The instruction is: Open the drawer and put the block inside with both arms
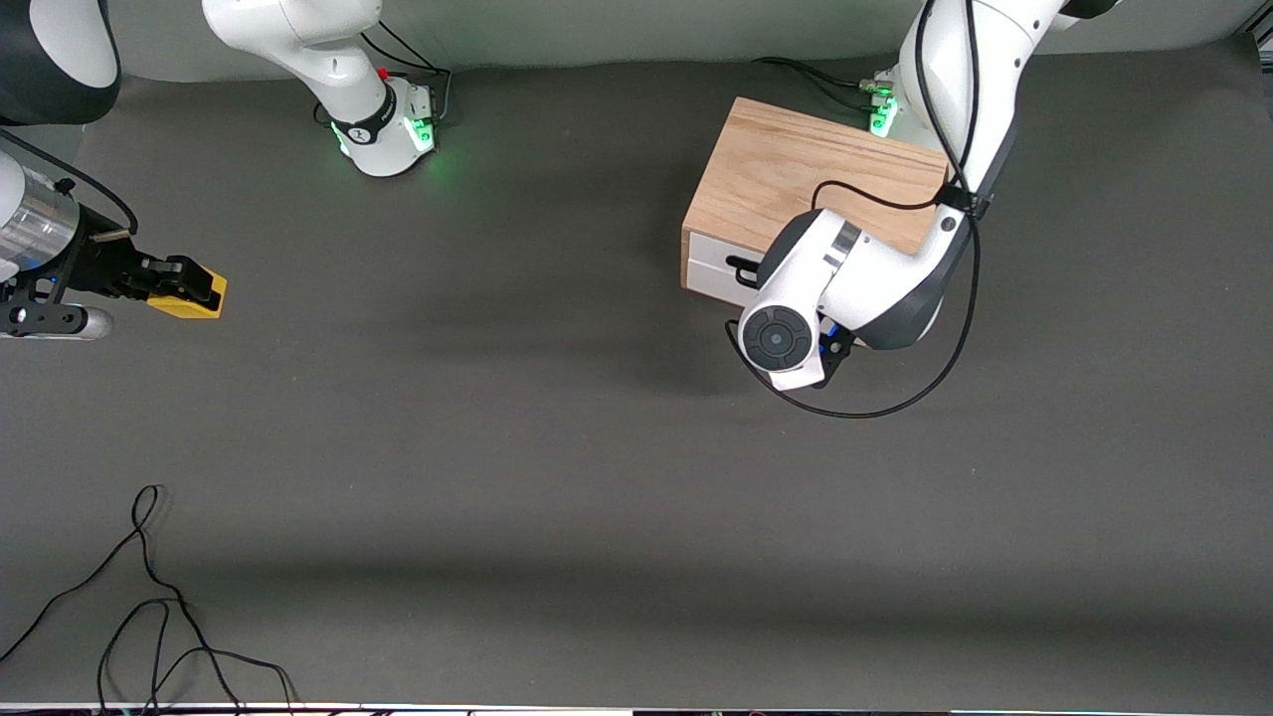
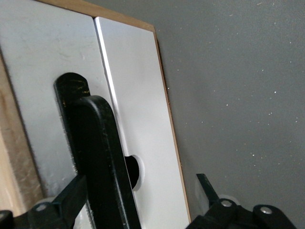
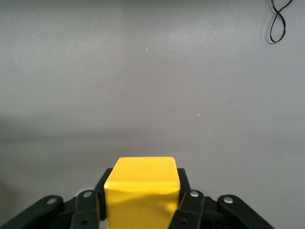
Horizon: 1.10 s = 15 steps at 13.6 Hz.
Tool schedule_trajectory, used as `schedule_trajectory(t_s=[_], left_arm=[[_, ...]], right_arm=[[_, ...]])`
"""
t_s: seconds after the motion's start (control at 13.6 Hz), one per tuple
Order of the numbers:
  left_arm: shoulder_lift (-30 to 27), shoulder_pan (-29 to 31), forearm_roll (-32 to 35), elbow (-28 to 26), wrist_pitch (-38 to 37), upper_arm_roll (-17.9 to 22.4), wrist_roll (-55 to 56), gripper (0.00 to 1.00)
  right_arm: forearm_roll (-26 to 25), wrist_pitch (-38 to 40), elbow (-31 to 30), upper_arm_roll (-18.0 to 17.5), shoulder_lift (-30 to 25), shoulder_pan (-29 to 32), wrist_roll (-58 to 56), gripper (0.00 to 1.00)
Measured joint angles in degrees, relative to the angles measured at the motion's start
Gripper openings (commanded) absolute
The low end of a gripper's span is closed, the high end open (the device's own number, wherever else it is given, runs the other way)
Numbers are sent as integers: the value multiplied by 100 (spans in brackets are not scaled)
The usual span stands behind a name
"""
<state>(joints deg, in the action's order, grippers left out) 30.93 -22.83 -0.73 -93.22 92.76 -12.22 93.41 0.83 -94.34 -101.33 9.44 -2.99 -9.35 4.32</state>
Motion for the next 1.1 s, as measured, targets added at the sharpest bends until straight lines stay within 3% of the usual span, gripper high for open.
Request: schedule_trajectory(t_s=[1.1], left_arm=[[249,0,-2,36,712,-1,103,100]], right_arm=[[0,0,0,17,3,0,3,15]])
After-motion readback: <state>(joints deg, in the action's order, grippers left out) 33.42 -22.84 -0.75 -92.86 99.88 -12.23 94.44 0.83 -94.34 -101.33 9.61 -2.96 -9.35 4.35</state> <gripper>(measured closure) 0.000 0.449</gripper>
